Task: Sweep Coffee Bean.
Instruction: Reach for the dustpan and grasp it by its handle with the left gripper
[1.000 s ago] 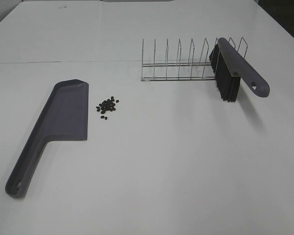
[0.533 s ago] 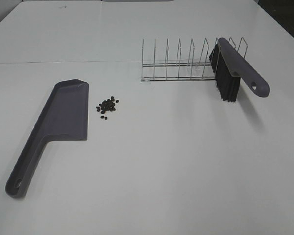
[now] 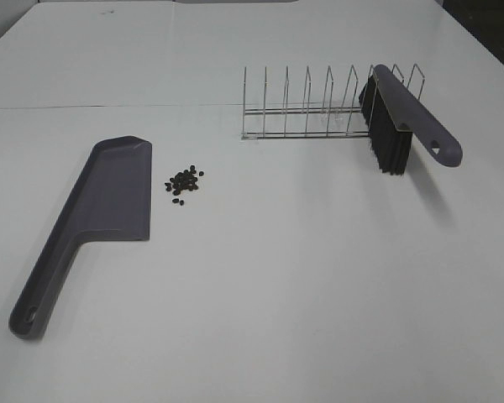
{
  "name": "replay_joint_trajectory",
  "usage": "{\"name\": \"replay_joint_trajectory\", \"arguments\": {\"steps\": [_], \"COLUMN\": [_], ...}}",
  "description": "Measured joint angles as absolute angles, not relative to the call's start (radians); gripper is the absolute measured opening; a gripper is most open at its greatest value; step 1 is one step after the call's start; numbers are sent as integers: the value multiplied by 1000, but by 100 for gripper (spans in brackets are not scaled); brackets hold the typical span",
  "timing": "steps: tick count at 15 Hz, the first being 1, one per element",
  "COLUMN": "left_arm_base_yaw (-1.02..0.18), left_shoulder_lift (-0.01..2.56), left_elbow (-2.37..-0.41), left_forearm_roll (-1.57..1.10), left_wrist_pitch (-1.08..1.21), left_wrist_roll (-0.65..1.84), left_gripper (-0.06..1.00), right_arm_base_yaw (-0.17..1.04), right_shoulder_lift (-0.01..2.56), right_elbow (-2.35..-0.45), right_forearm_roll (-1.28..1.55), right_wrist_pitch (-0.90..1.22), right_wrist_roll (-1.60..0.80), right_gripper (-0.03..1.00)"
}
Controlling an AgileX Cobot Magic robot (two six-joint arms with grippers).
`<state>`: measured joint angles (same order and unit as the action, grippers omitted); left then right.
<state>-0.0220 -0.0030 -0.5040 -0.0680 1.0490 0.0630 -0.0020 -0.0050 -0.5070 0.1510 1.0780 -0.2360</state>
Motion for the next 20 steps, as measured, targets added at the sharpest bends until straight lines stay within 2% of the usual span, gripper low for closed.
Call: {"name": "replay_joint_trajectory", "arguments": {"steps": [2,4,6,9,12,13,14,17,20], "left_arm_base_yaw": [-22,-22,-22,-22,-22,-22,-22,-22,-25], "left_shoulder_lift": [10,102,257,512,832,1041,1144,1374,1511], "left_elbow": [-516,-549,-570,-633,-787,-903,-962,-1096,-1146], "left_forearm_roll": [-68,-68,-72,-107,-158,-199,-210,-221,-224], "left_wrist_pitch": [1031,901,757,685,710,792,840,953,982], "left_wrist_roll": [60,60,60,60,60,60,60,40,9], "left_gripper": [60,60,60,60,60,60,60,60,64], "right_arm_base_yaw": [-2,-2,-2,-2,-2,-2,-2,-2,-2], "right_shoulder_lift": [-5,-5,-5,-5,-5,-5,-5,-5,-5], "right_elbow": [-507,-507,-507,-507,-507,-507,-507,-507,-507], "right_forearm_roll": [151,151,151,151,151,151,151,151,151], "right_wrist_pitch": [1078,1078,1078,1078,1078,1078,1078,1078,1078], "right_wrist_roll": [-236,-236,-236,-236,-236,-236,-236,-236,-236], "right_gripper": [59,59,59,59,59,59,59,59,59]}}
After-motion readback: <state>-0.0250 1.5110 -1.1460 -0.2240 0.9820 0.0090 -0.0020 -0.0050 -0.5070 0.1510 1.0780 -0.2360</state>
